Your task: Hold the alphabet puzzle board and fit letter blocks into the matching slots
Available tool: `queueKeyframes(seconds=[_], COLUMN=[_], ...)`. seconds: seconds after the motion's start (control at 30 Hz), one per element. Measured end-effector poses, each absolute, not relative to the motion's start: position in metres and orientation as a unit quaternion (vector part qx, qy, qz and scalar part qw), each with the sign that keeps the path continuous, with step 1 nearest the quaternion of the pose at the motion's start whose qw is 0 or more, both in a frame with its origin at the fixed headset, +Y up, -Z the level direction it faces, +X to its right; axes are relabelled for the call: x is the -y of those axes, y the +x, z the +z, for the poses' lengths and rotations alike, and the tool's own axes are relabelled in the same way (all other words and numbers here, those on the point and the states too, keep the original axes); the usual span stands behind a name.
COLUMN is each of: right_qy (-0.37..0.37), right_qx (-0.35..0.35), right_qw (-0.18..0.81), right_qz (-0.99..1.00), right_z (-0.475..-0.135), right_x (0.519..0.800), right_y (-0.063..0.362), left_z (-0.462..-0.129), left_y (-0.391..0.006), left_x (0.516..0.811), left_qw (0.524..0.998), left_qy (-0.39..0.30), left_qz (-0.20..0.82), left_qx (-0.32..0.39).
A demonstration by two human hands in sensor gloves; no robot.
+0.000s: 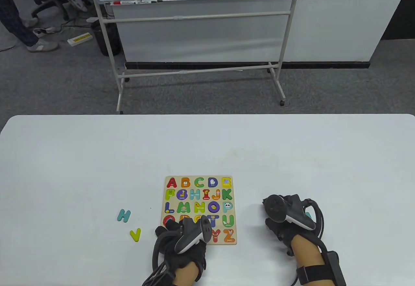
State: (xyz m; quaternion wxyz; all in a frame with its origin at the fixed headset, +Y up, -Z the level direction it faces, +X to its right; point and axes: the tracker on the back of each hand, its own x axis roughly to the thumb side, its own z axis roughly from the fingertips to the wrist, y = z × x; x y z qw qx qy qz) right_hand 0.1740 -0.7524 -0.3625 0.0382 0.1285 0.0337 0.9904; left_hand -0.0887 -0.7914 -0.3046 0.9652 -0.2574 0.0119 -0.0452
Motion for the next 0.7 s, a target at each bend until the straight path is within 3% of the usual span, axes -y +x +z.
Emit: queueKeyframes(seconds=[0.4, 0.7], right_qy=[0.209, 0.251], right_qx=[-0.019, -0.021], right_qw=[0.028, 0.031], right_qz=[0.977, 0.967], right_z=[-0.358, -0.356], right_x=[0.749, 0.763], right_y=[0.078, 0.038], left_z=[-0.305, -0.305], left_y=[-0.088, -0.089], left_x=[0.792, 0.793], left_qw=[0.965, 0.965], left_qy=[-0.258, -0.258], left_qz=[-0.044, -0.041], left_qx=[-0.011, -0.010])
